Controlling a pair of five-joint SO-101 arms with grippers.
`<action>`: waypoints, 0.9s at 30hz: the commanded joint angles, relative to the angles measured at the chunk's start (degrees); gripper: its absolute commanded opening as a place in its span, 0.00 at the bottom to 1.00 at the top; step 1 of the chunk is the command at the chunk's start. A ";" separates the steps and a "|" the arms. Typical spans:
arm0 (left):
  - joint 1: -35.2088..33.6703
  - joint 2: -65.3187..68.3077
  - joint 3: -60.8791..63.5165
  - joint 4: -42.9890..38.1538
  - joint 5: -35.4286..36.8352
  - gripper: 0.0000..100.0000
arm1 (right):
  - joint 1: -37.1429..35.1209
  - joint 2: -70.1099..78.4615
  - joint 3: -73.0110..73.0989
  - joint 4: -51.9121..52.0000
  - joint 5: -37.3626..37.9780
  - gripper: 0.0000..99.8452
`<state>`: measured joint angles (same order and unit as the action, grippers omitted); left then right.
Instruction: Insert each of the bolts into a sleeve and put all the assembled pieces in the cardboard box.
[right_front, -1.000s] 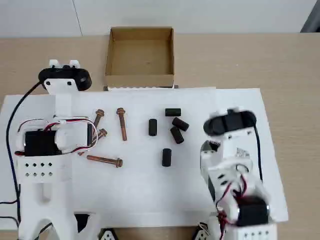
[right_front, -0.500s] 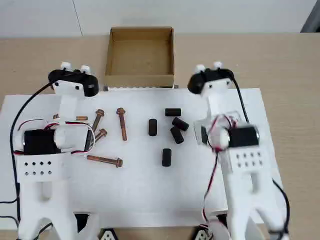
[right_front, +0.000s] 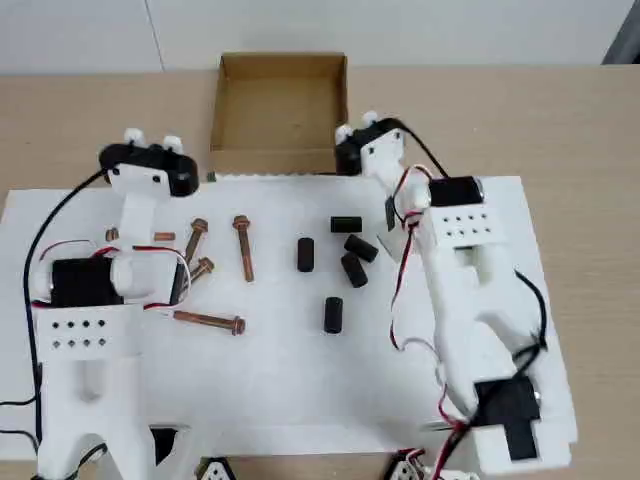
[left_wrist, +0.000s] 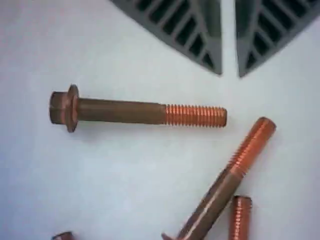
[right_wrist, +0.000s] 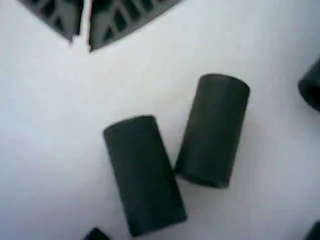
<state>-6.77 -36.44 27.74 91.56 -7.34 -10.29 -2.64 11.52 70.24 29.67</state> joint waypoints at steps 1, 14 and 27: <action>-0.18 0.00 1.54 -2.37 0.79 0.01 | -1.10 2.95 -5.36 3.12 4.13 0.07; -0.18 0.00 9.45 -10.37 -0.53 0.01 | -6.37 19.03 -23.21 11.47 7.82 0.14; -3.60 0.00 9.80 -11.34 -3.08 0.01 | -7.52 25.63 -26.11 10.86 7.65 0.14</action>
<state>-10.02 -36.44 37.76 81.10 -9.27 -17.76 23.12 -11.78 81.14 37.05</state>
